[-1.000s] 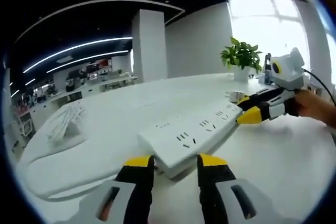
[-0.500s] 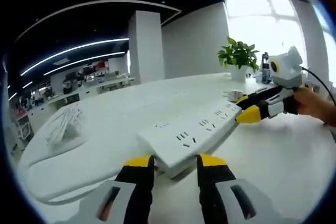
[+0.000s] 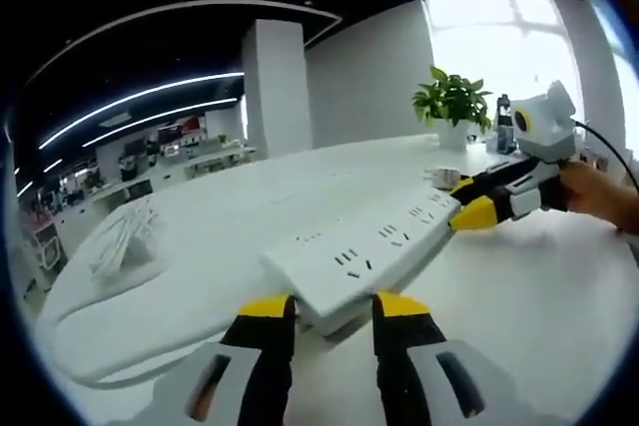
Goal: Straighten the power strip on the desk, plug the charger into it
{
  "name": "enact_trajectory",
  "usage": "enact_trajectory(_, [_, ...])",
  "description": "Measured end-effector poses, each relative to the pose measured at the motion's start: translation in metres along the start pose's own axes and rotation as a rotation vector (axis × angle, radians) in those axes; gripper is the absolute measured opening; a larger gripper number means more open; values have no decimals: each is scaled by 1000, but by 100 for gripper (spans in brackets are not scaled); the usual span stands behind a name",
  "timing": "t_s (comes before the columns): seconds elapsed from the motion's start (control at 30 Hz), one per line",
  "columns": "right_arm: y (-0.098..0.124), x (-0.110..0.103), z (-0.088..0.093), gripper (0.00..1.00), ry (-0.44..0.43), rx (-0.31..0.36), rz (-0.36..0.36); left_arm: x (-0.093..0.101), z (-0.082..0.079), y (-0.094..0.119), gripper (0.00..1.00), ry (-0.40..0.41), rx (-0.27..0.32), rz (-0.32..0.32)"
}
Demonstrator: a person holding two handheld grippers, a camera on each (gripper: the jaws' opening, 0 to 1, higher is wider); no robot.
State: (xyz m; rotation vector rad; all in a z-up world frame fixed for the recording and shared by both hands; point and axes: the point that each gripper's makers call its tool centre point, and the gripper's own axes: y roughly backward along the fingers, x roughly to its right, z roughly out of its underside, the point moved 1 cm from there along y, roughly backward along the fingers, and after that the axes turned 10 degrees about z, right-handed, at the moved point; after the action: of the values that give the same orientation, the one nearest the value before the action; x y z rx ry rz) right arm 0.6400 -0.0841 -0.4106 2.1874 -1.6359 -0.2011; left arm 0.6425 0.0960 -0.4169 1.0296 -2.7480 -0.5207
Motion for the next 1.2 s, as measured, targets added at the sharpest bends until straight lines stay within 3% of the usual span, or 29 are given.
enact_trajectory(0.6, [28,-13,11,28,-11,8,-18,18,10,22,28,-11,-8,9])
enact_trajectory(1.2, [38,-17,14,28,-11,16,-27,26,15,33,26,-14,0,-6])
